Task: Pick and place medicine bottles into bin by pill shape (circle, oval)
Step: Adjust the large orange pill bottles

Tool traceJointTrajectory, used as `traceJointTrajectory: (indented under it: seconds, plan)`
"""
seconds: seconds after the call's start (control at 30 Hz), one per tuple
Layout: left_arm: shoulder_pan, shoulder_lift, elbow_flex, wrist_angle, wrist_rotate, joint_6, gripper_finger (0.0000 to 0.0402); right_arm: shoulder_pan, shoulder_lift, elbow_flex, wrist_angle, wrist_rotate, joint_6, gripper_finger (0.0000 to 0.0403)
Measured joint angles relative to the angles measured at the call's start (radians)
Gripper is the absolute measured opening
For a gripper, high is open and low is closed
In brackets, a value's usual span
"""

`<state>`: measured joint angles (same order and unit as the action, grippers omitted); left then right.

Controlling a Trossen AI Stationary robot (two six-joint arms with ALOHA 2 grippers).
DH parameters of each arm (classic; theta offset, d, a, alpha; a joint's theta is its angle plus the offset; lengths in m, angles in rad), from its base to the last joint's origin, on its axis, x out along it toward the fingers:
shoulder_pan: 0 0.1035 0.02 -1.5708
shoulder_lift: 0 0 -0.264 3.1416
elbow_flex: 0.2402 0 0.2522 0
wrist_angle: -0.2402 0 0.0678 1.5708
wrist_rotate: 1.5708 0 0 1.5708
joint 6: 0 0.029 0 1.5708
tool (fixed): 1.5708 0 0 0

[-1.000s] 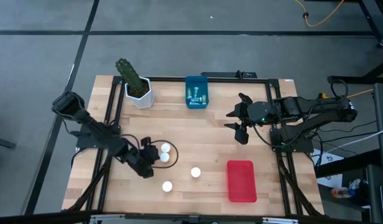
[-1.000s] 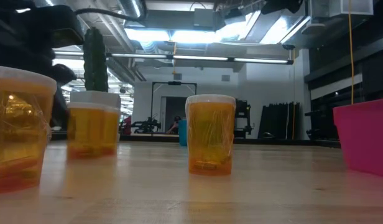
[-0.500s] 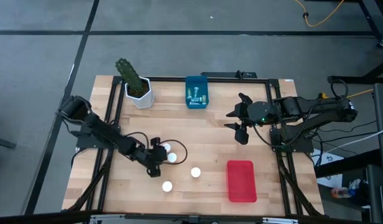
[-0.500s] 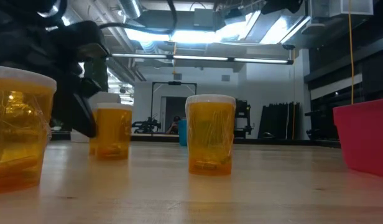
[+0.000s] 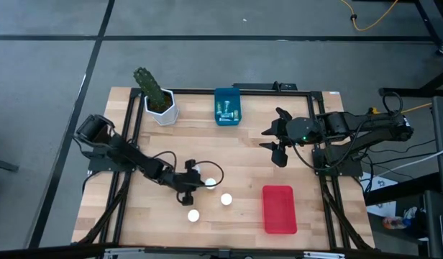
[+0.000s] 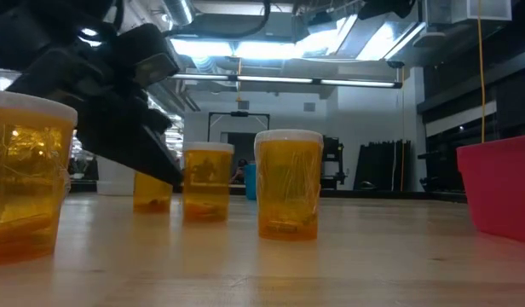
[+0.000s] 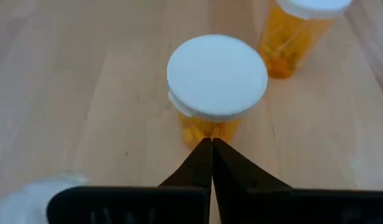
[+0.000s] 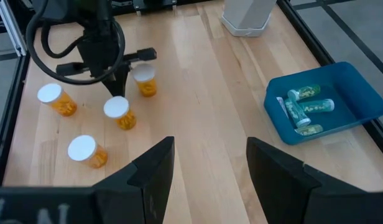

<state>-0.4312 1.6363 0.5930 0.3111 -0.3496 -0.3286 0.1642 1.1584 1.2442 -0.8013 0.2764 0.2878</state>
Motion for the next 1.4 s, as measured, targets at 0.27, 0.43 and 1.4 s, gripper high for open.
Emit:
traceJointTrajectory:
  seconds: [0.27,0.43,1.4]
  plan:
    - [0.029,0.074,0.000,0.129,0.031,0.030,0.0002,0.000,0.000,0.000,0.000,0.000,0.000,0.0201]
    - [0.033,0.088,0.007,0.149,0.029,0.064,0.0003,0.000,0.000,0.000,0.000,0.000,0.000,0.0201]
    - [-0.041,-0.230,-0.068,-0.565,-0.158,-0.254,0.0001,0.000,0.000,0.000,0.006,-0.009,-0.001,0.0201]
